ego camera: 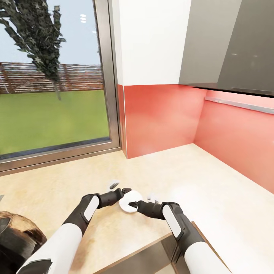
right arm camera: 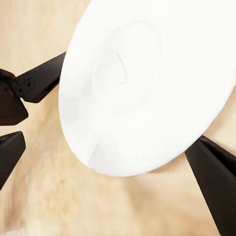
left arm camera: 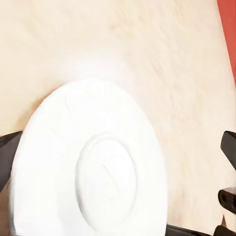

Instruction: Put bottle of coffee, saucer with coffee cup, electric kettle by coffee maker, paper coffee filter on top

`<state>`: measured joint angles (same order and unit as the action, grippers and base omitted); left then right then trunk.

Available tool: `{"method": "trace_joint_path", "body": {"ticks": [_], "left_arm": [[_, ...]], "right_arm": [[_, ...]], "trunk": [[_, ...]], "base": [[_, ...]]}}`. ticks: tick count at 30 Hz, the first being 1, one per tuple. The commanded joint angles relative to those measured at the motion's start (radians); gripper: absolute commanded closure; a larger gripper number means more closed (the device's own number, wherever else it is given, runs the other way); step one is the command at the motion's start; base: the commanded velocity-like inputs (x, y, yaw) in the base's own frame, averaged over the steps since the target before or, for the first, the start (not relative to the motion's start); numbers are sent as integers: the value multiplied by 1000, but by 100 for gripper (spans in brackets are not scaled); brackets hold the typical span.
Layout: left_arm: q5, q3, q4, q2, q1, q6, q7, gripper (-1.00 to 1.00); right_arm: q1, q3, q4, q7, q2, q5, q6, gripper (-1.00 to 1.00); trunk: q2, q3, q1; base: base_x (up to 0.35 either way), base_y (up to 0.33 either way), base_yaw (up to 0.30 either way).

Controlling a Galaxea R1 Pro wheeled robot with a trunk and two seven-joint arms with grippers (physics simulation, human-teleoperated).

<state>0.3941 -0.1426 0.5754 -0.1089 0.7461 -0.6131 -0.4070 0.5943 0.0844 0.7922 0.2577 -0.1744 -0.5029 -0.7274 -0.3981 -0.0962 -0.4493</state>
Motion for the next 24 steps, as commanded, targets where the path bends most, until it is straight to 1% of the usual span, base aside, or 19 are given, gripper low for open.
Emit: {"method": "trace_joint_path", "body": {"ticks": [1, 6, 17, 24], "left_arm": [[-1, -6, 0, -4, 1, -9, -6, -100], [-1, -6, 1, -8, 1, -10, -18, -100], [-1, -6, 1, -2, 1, -10, -18, -100], [-1, -6, 1, 1, 1, -11, -19, -100]], "right_arm": [[0, 0, 0, 2, 0, 10, -4, -100], [-1, 0, -1, 2, 0, 10, -4, -100], [-1, 0, -1, 2, 0, 11, -4, -100], [-1, 2, -32, 2, 0, 11, -4, -100]], "trunk": [[-2, -2, -1], [-2, -2, -1], [-2, -2, -1], [-2, -2, -1]], "base": [[0, 0, 0], [0, 0, 0], [0, 0, 0], [0, 0, 0]]}}
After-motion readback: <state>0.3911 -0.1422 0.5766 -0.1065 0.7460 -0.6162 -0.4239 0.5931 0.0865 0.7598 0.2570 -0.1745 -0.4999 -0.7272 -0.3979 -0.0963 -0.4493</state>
